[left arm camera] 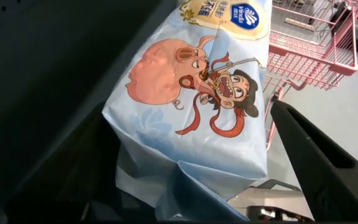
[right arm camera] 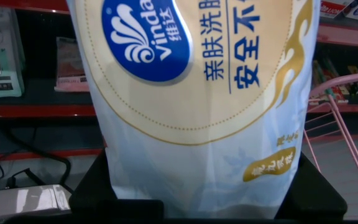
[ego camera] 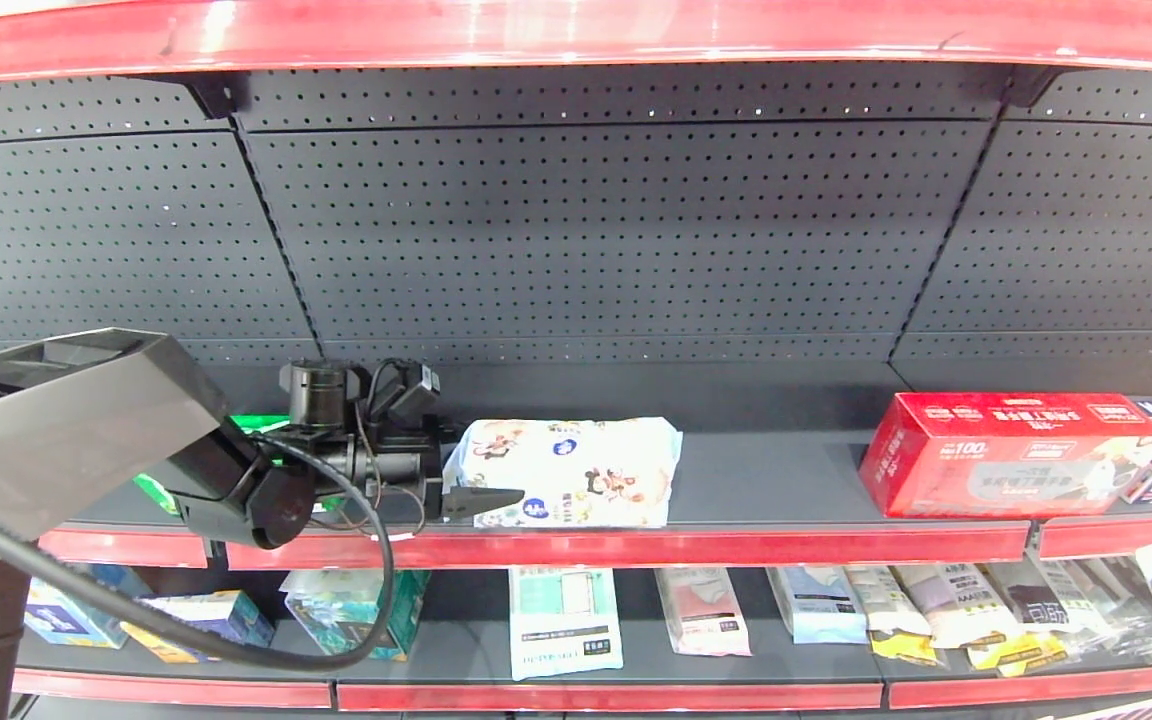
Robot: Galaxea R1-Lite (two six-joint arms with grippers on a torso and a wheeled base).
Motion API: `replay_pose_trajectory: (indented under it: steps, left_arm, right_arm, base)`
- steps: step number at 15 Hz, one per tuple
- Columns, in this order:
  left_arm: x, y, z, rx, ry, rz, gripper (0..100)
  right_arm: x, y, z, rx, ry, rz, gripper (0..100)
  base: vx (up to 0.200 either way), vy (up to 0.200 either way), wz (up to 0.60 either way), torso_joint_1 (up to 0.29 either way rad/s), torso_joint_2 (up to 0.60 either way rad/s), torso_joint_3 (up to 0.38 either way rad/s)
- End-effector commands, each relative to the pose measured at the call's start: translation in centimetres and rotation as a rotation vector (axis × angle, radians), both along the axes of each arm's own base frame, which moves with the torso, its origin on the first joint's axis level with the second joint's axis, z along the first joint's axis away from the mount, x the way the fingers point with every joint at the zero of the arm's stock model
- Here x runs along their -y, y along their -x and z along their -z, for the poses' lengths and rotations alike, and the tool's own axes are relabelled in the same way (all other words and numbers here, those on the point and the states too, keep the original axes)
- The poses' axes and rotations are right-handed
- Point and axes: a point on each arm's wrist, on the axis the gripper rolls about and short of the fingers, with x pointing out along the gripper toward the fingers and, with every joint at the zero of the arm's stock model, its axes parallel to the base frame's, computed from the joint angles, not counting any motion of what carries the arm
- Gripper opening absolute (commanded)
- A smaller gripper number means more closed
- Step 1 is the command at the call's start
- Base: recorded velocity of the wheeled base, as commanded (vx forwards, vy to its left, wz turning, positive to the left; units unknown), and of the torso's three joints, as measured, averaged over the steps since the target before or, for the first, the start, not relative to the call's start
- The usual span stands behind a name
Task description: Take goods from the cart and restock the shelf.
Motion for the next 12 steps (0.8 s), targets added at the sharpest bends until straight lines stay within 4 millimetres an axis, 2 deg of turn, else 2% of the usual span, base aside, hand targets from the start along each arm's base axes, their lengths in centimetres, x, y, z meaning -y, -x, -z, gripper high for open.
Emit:
replay_pose_trajectory:
  steps: [1, 8, 12]
  left_arm:
    - [-0.4, 0.2, -0.9, 0.010, 0.006, -0.011, 100]
    - [-1.3, 0.2, -4.4, 0.073, 0.116, -0.059, 100]
    - [-1.8, 1.2, -5.7, 0.125, 0.222, -0.083, 100]
  right_arm:
    - [0.0, 0.0, 0.0, -0.003, 0.000, 0.000, 0]
    - [0.0, -0.1, 0.0, -0.005, 0.002, 0.001, 0]
    - [0.0, 0.0, -0.1, -0.004, 0.002, 0.001, 0]
  base:
    - [0.000, 0.000, 0.00, 0.000, 0.00, 0.000]
    - [0.000, 0.000, 0.00, 0.000, 0.00, 0.000]
    - [0.000, 0.000, 0.00, 0.000, 0.00, 0.000]
